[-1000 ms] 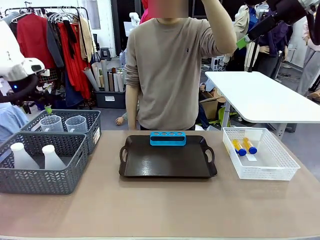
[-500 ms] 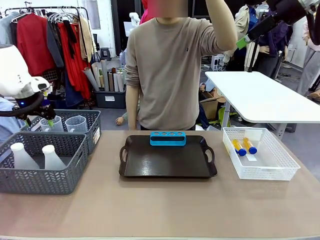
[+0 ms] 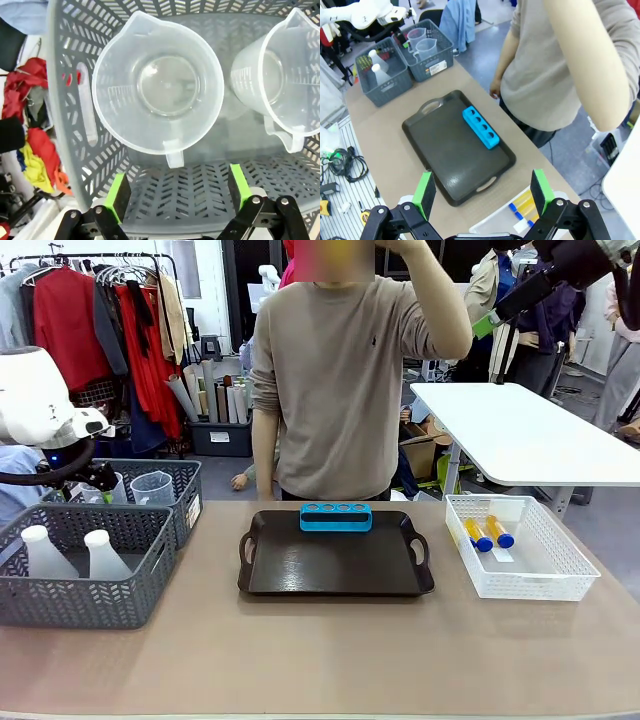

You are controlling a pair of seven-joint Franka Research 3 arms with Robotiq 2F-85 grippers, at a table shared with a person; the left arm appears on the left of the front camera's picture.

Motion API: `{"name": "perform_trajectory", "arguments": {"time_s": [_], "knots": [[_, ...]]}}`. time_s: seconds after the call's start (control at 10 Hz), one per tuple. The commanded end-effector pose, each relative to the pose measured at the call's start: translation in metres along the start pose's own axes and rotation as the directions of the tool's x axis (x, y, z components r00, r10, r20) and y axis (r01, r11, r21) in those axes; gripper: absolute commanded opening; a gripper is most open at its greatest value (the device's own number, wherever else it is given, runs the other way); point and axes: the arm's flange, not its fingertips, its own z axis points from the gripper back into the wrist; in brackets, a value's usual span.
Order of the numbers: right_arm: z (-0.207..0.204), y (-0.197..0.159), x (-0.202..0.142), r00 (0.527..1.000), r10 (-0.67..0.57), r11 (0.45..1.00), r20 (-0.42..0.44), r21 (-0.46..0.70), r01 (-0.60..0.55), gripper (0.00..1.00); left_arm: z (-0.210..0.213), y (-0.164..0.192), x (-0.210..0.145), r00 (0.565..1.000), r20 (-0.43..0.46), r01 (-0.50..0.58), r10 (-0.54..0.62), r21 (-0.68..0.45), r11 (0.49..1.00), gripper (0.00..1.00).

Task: Prepare the laboratory tools.
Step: Pick up one Large Measuring Cup and place it on the Handle tray.

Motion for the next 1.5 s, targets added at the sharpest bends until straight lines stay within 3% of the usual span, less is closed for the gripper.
{"name": "perform_trajectory", "arguments": {"time_s": [0.0,0.2,0.3,0.7,0.8,1.4], "knots": [[0.0001,0.0020,-0.0009,1.000,0.001,1.000,0.002,0.001,-0.001,1.00,-0.0039,0.0068,0.0062,0.999,0.019,0.028,-0.028,0.001,1.000,1.00],[0.0001,0.0020,-0.0009,1.000,0.001,1.000,0.002,0.001,-0.001,1.00,-0.0097,0.0065,0.0098,0.999,0.013,0.041,-0.041,0.002,0.999,1.00],[0.0001,0.0020,-0.0009,1.000,0.001,1.000,0.002,0.001,-0.001,1.00,-0.0108,0.0069,0.0114,0.999,0.015,0.049,-0.049,0.008,0.999,0.92],[0.0001,0.0020,-0.0009,1.000,0.001,1.000,0.002,0.001,-0.001,1.00,-0.0105,0.0078,0.0136,0.998,0.021,0.052,-0.052,0.028,0.998,0.13],[0.0001,0.0020,-0.0009,1.000,0.001,1.000,0.002,0.001,-0.001,1.00,-0.0107,0.0086,0.0146,0.998,0.023,0.052,-0.053,0.029,0.998,0.00],[0.0001,0.0020,-0.0009,1.000,0.001,1.000,0.002,0.001,-0.001,1.00,-0.0076,0.0139,0.0158,0.999,0.024,0.034,-0.035,0.042,0.999,0.00]]}}
